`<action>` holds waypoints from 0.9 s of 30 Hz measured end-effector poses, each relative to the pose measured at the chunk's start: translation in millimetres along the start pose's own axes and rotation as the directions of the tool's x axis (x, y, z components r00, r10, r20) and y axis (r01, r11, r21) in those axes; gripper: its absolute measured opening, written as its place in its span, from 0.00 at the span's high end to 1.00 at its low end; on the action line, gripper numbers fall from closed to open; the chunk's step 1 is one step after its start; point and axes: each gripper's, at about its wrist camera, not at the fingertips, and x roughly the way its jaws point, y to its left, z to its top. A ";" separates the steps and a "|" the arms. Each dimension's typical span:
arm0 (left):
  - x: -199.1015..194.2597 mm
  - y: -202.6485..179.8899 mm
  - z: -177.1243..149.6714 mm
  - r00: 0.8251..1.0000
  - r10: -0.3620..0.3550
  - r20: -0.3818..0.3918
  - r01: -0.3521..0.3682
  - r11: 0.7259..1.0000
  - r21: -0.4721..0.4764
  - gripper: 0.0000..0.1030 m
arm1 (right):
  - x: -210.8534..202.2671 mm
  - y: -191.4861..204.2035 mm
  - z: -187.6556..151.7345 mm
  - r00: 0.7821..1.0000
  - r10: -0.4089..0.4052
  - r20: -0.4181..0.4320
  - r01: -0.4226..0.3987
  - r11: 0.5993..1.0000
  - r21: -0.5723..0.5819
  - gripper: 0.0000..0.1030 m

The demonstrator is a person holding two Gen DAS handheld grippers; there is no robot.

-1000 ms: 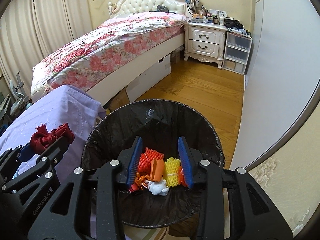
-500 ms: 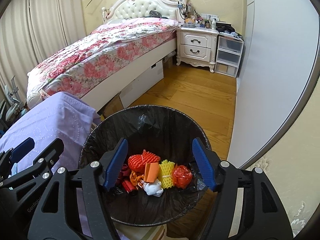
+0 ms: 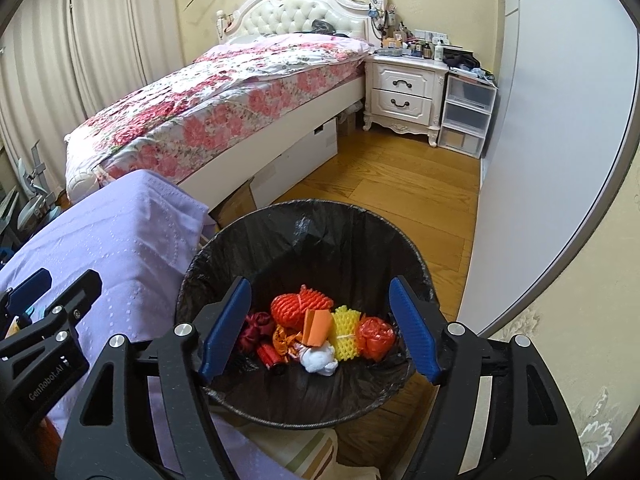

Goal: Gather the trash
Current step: 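Open the right tool over the bin while the left tool releases the red cloth, then grasp the brown bottle with the left tool while the right tool approaches the white tube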

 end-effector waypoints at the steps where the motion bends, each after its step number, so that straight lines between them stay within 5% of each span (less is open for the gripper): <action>1: -2.4 5.0 -2.4 1.000 0.008 0.000 -0.008 1.000 -0.002 0.27 | -1.8 4.1 -1.8 1.000 0.005 -0.001 -0.005 1.000 -0.010 0.32; 27: -34.8 161.3 -60.4 0.974 0.216 -0.067 -0.224 0.959 -0.173 0.32 | -33.9 138.4 -41.5 0.973 0.221 -0.068 -0.230 0.943 -0.240 0.32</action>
